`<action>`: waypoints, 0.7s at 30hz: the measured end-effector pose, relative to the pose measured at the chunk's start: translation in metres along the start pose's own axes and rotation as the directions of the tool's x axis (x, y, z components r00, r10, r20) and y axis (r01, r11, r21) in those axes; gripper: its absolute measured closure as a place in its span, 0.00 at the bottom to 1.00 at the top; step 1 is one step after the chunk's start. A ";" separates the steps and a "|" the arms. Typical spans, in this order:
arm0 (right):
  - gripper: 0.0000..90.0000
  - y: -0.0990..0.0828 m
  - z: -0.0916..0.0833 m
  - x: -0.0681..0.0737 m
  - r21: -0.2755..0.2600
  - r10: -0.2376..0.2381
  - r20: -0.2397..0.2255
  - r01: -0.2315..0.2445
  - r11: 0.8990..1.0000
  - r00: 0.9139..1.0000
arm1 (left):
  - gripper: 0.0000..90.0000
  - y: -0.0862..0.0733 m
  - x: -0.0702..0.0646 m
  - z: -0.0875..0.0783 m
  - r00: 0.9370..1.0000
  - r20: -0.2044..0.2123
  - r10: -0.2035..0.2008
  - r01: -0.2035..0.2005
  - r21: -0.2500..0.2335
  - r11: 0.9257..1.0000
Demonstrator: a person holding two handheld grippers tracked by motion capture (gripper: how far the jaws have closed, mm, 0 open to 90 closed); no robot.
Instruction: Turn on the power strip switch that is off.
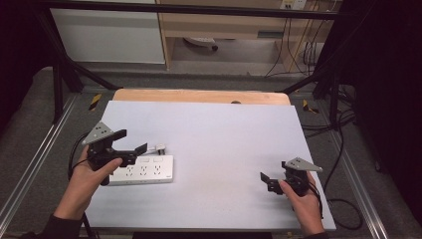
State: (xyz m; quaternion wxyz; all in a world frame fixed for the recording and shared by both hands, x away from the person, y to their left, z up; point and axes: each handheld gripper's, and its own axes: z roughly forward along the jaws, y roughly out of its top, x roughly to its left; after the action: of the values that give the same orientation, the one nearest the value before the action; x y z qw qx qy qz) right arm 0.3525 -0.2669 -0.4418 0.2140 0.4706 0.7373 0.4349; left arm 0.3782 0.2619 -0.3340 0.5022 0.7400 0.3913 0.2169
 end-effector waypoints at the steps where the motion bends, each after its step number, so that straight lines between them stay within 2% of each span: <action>1: 0.05 0.000 0.000 0.000 -0.001 0.003 -0.004 -0.003 1.000 1.000 | 0.09 0.002 0.000 0.002 1.000 0.005 0.001 -0.001 0.003 1.000; 5: 0.05 0.001 0.000 0.001 -0.002 0.000 -0.006 0.000 1.000 1.000 | 0.09 0.008 -0.002 0.006 1.000 0.014 0.008 -0.008 0.000 1.000; 12: 0.05 0.001 0.000 0.000 -0.005 0.002 -0.011 -0.003 1.000 1.000 | 0.08 0.003 -0.002 0.014 1.000 0.024 0.010 -0.010 0.006 1.000; 21: 0.04 0.001 0.000 0.000 -0.007 0.003 -0.004 -0.003 1.000 1.000 | 0.11 -0.002 0.000 0.021 1.000 -0.002 0.012 -0.012 0.017 1.000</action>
State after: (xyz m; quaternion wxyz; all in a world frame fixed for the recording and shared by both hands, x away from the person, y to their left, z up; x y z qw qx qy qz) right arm 0.3526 -0.2669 -0.4407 0.2132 0.4702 0.7356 0.4387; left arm 0.3922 0.2503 -0.3444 0.4942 0.7463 0.3891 0.2176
